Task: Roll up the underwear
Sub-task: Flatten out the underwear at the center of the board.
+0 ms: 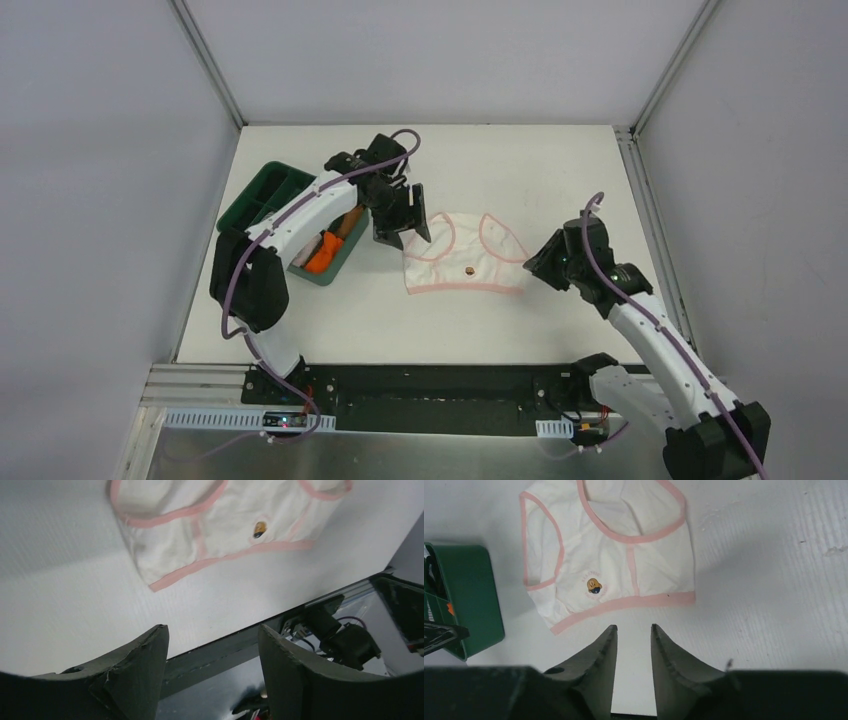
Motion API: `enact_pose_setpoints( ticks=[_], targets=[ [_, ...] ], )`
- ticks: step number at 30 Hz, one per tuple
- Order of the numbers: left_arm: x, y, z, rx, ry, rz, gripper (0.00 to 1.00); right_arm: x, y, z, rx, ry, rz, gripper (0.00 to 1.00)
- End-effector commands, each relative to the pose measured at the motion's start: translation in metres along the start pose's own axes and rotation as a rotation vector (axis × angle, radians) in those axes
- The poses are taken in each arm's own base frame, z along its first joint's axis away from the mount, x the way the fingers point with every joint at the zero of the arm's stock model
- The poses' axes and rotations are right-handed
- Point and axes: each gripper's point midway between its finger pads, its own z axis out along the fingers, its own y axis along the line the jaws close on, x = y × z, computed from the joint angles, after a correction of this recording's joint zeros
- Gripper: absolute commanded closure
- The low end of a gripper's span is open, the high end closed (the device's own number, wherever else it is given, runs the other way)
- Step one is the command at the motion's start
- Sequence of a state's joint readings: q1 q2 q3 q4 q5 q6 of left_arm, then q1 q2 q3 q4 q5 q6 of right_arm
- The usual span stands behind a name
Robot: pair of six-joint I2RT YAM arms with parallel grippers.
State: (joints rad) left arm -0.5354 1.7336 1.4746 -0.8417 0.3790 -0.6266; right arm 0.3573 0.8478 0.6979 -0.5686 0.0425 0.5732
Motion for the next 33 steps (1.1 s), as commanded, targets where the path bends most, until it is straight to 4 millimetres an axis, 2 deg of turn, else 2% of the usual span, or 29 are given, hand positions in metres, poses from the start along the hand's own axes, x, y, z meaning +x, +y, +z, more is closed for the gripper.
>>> enact_pose_setpoints(
  ticks=[1,3,5,7,9,13,17,20,22,24,27,30,33],
  targets=[
    [-0.015,-0.024,0.003,0.001,-0.060,0.012,0.42,-0.007,0.027,0.026,-0.039,0.048,0.026,0.78],
    [-0.010,-0.026,0.024,-0.001,-0.005,-0.015,0.54,0.003,0.033,0.044,-0.048,0.119,0.038,0.87],
    [-0.005,-0.019,0.041,-0.026,0.028,-0.037,0.65,0.008,0.031,0.059,-0.003,0.171,0.047,0.92],
    [-0.001,-0.007,0.055,-0.064,0.039,-0.055,0.69,0.013,0.020,0.078,0.071,0.203,0.048,1.00],
    [0.002,0.007,0.072,-0.103,0.057,-0.059,0.69,0.020,0.008,0.087,0.134,0.240,0.052,1.00],
    [0.010,0.034,0.099,-0.180,0.111,-0.052,0.71,0.045,-0.021,0.088,0.235,0.318,0.065,1.00],
    [0.019,0.045,0.105,-0.206,0.147,-0.030,0.75,0.067,-0.043,0.074,0.275,0.344,0.107,1.00],
    [0.024,0.041,0.095,-0.192,0.161,-0.007,0.75,0.084,-0.057,0.055,0.292,0.353,0.150,1.00],
    [0.024,0.029,0.081,-0.155,0.151,0.021,0.71,0.091,-0.064,0.045,0.287,0.341,0.185,1.00],
    [0.020,0.012,0.058,-0.111,0.116,0.062,0.62,0.094,-0.070,0.037,0.282,0.316,0.205,1.00],
    [0.008,-0.004,0.019,-0.093,0.023,0.121,0.49,0.086,-0.071,0.027,0.263,0.253,0.213,1.00],
    [-0.006,-0.001,-0.018,-0.149,-0.074,0.153,0.39,0.068,-0.066,0.023,0.227,0.162,0.207,1.00],
    [-0.019,0.018,-0.044,-0.231,-0.136,0.145,0.31,0.057,-0.055,0.022,0.177,0.119,0.206,0.96]
  ],
)
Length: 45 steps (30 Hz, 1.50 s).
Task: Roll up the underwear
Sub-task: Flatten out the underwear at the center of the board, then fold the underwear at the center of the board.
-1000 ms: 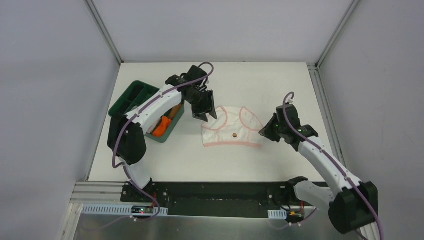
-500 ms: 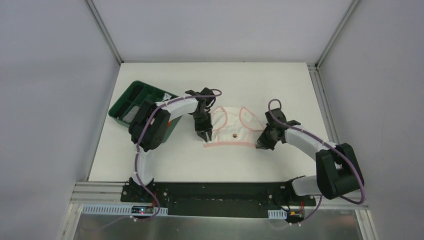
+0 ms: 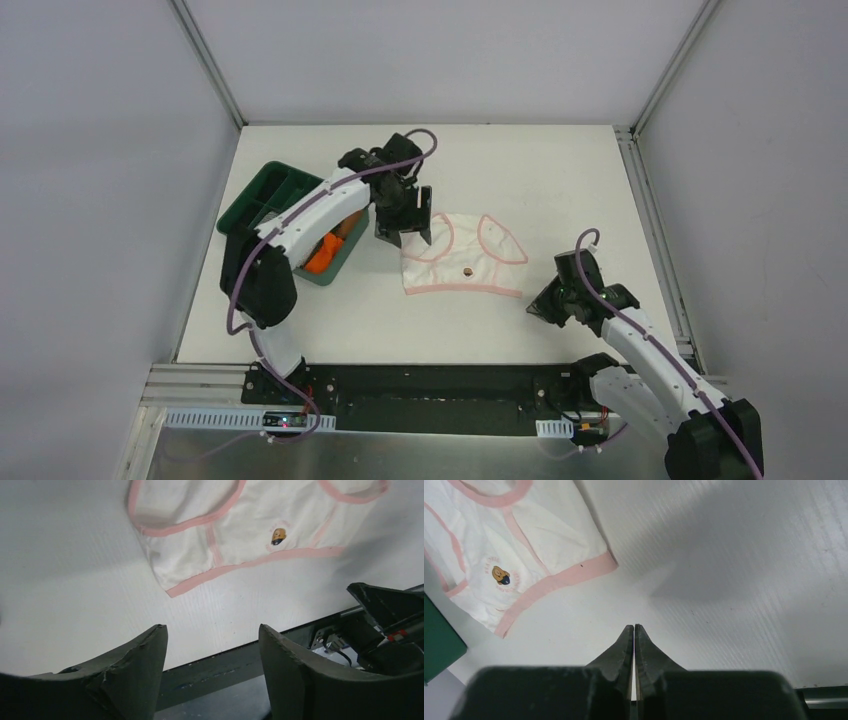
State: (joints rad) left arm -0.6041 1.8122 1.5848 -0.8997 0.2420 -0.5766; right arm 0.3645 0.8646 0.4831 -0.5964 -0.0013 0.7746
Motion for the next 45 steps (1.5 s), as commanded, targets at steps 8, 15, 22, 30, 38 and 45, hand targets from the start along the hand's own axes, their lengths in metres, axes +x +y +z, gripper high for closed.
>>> enact_pose_setpoints(
  ticks=[8,15,22,30,38,45],
  targets=[
    [-0.001,0.085,-0.060,-0.276,-0.082,-0.012,0.18,-0.017,0.022,-0.012,-0.059,-0.066,0.010,0.82],
    [-0.039,0.112,-0.060,-0.307,-0.196,-0.114,0.13,-0.013,0.019,-0.009,-0.069,-0.054,0.011,0.80],
    [-0.109,0.114,-0.036,-0.236,-0.210,-0.142,0.10,-0.011,0.012,-0.008,-0.045,-0.053,0.023,0.80],
    [-0.141,0.101,-0.007,-0.156,-0.173,-0.142,0.10,-0.009,0.005,-0.009,-0.037,-0.062,0.034,0.79],
    [-0.180,0.085,0.015,-0.055,-0.183,-0.145,0.11,-0.005,-0.002,-0.005,-0.007,-0.048,0.046,0.79],
    [-0.241,0.068,0.024,0.113,-0.266,-0.163,0.08,-0.002,-0.007,-0.003,-0.009,-0.054,0.101,0.79]
  ],
)
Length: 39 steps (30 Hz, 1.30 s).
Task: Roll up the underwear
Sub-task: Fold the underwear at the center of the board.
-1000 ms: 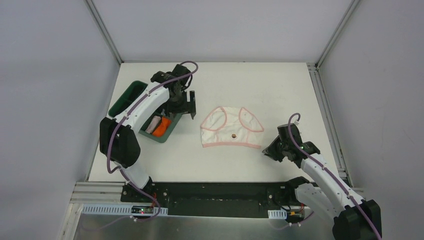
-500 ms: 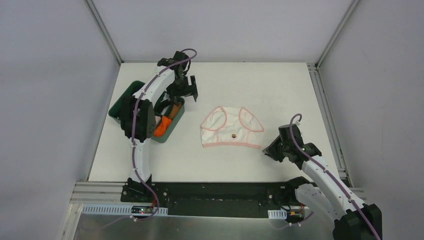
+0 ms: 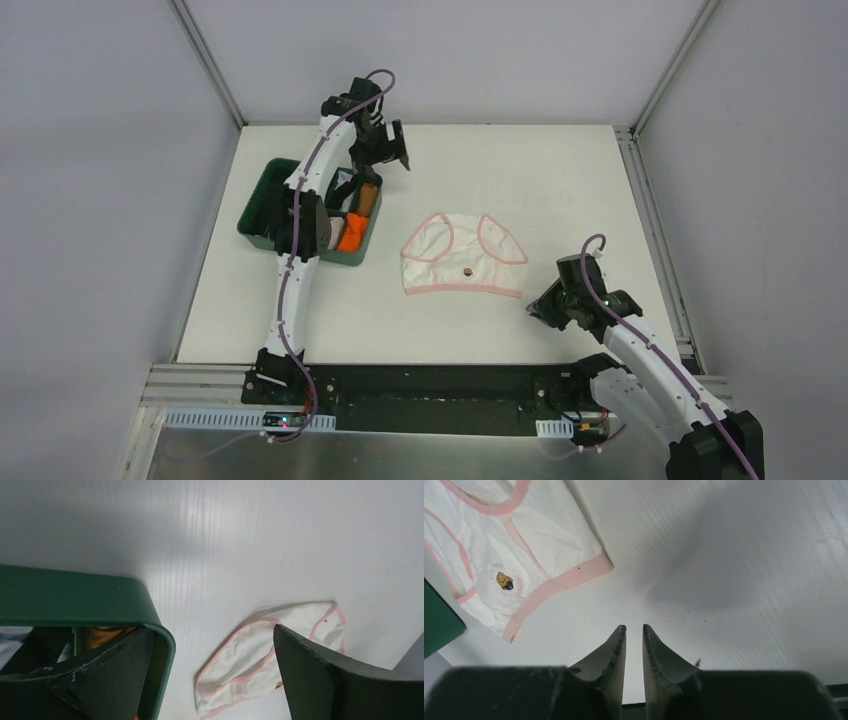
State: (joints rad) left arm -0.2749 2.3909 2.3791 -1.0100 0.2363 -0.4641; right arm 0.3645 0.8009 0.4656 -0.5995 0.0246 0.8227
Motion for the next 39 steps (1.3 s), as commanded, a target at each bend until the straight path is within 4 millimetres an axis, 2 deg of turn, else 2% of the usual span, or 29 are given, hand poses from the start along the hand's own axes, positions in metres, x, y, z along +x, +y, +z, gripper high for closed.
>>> enact_pose_setpoints(
  ticks=[1,3,5,7,8,10,13,15,17,19,24,28,31,33,36,39],
  targets=[
    [-0.039,-0.031,0.006,0.195,-0.059,-0.022,0.06,0.004,-0.007,0.000,0.005,-0.004,0.057,0.79],
    [-0.059,-0.046,0.001,0.306,-0.095,-0.071,0.01,0.005,-0.001,0.000,-0.033,0.001,0.040,0.79],
    [-0.077,-0.060,-0.014,0.401,-0.140,-0.107,0.01,0.010,0.001,-0.002,-0.046,0.032,0.023,0.79],
    [-0.088,-0.072,-0.040,0.453,-0.191,-0.104,0.01,0.008,-0.001,-0.004,-0.028,0.027,0.005,0.78],
    [-0.091,-0.079,-0.061,0.475,-0.221,-0.086,0.01,0.008,-0.002,-0.004,-0.021,0.026,-0.002,0.77],
    [-0.088,-0.086,-0.093,0.500,-0.249,-0.055,0.01,0.001,-0.004,-0.003,-0.004,-0.009,-0.015,0.72],
    [-0.065,-0.097,-0.140,0.564,-0.230,-0.009,0.01,-0.010,0.004,-0.006,-0.019,-0.047,-0.079,0.62],
    [-0.042,-0.100,-0.165,0.594,-0.200,0.011,0.01,-0.024,0.009,-0.011,-0.014,-0.093,-0.134,0.49],
    [-0.016,-0.100,-0.183,0.587,-0.189,0.038,0.01,-0.039,0.015,-0.014,0.002,-0.122,-0.168,0.43],
    [0.014,-0.098,-0.192,0.551,-0.181,0.064,0.00,-0.052,0.021,-0.014,0.014,-0.124,-0.172,0.42],
    [0.100,-0.099,-0.180,0.513,-0.043,0.119,0.00,-0.077,0.037,0.005,-0.021,-0.045,-0.074,0.43],
    [0.155,-0.091,-0.141,0.384,0.061,0.101,0.00,-0.088,0.045,0.027,-0.050,0.031,0.001,0.47],
    [0.183,-0.091,-0.121,0.336,0.112,0.094,0.00,-0.083,0.060,0.038,-0.106,0.107,-0.011,0.50],
    [0.195,-0.088,-0.113,0.323,0.127,0.087,0.00,-0.078,0.068,0.043,-0.131,0.146,-0.025,0.50],
    [0.206,-0.082,-0.109,0.325,0.140,0.084,0.00,-0.077,0.066,0.055,-0.108,0.150,-0.052,0.51],
    [0.215,-0.073,-0.107,0.315,0.150,0.088,0.04,-0.082,0.056,0.070,-0.048,0.142,-0.077,0.60]
  ],
)
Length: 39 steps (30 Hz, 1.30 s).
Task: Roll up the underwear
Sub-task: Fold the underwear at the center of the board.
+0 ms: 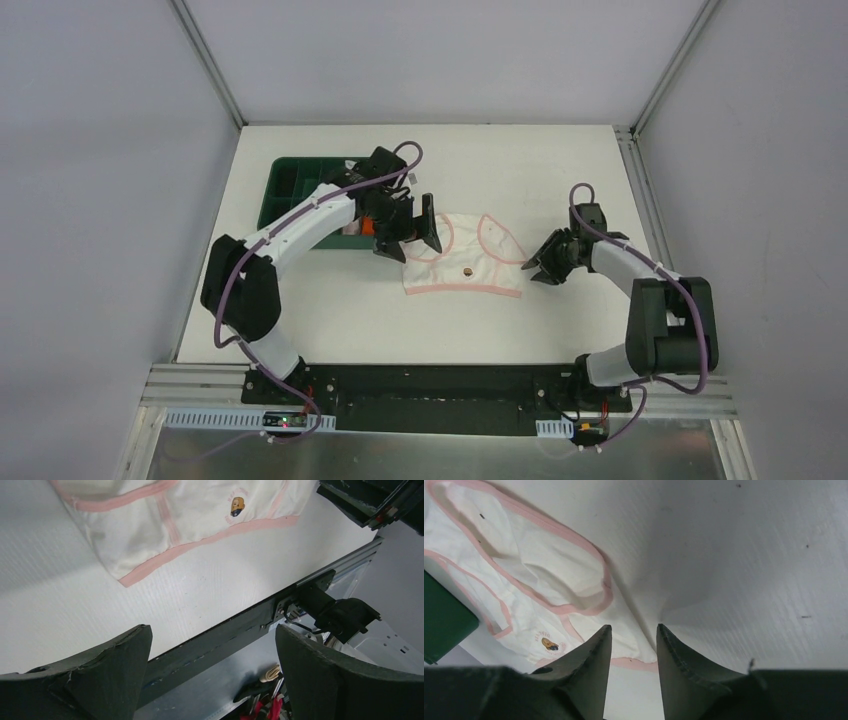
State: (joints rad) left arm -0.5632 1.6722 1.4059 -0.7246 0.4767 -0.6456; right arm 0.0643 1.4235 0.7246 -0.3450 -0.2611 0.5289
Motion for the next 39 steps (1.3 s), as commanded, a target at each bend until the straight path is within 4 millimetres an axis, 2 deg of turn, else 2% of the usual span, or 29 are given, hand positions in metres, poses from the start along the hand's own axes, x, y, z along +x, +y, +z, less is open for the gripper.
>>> enact_pose_setpoints(
  ticks=[1,7,11,12,19,25,29,33,36,39],
  targets=[
    [-0.001,-0.005,-0.016,0.032,-0.084,0.022,0.04,-0.019,0.008,0.012,0.010,-0.027,-0.072,0.66],
    [0.008,0.007,-0.014,0.013,-0.099,-0.012,0.03,-0.022,0.006,0.027,0.054,0.002,-0.091,0.81],
    [0.007,0.005,-0.022,0.021,-0.124,0.002,0.02,-0.018,-0.001,0.025,0.067,-0.014,-0.080,0.98],
    [0.006,0.003,-0.024,0.024,-0.133,0.010,0.02,-0.017,-0.004,0.023,0.075,-0.023,-0.073,1.00],
    [0.000,-0.015,-0.041,0.076,-0.172,0.086,0.01,0.007,-0.037,-0.009,0.114,-0.115,0.037,1.00],
    [0.005,-0.020,-0.027,0.080,-0.118,0.104,0.01,0.048,-0.060,-0.036,0.069,-0.163,0.239,1.00],
    [0.005,-0.051,-0.022,0.123,-0.099,0.189,0.01,0.080,-0.068,-0.037,-0.024,-0.169,0.360,1.00],
    [0.005,-0.075,-0.009,0.118,-0.100,0.247,0.01,0.083,-0.074,-0.043,-0.041,-0.211,0.338,1.00],
    [0.011,-0.074,0.010,0.072,-0.084,0.263,0.01,0.072,-0.073,-0.050,-0.011,-0.259,0.291,0.76],
    [0.014,-0.053,0.031,-0.011,-0.068,0.211,0.04,0.061,-0.074,-0.055,0.063,-0.287,0.224,0.66]
  ],
)
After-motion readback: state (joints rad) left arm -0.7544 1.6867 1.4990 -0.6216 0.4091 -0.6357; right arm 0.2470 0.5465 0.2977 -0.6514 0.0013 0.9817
